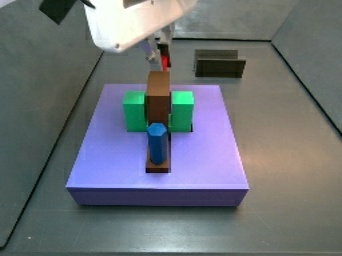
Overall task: Pick up the red object. Move up. Place the red object on the fixture. Regrasp the red object. Move to above the board. Insert the red object.
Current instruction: Insert the red object.
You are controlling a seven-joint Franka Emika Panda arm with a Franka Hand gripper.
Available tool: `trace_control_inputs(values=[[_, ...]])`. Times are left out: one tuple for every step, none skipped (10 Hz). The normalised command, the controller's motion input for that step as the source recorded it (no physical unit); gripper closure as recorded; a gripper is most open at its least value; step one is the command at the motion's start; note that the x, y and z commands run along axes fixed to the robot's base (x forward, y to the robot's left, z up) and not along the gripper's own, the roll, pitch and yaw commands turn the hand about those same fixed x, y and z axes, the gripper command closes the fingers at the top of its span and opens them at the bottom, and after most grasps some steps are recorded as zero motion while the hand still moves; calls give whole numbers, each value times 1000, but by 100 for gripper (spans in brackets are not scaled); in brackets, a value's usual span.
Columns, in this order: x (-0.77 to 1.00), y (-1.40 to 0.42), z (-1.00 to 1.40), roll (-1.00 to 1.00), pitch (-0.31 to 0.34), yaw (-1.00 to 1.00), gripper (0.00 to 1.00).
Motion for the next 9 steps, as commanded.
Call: trace_control_inputs(values=[[269, 43, -174, 0, 24, 20, 100], [154, 217, -177, 0, 0, 0, 100], [31, 260, -326, 0, 0, 0, 100], [0, 334, -389, 0, -7, 0, 100], [-23, 189, -403, 24, -3, 0, 100], [0, 26, -371, 20, 0, 0, 100], [0, 0, -46, -14, 0, 0, 100], [0, 0, -51, 0, 47, 0, 100], [0, -3, 0, 0, 0, 0, 100]])
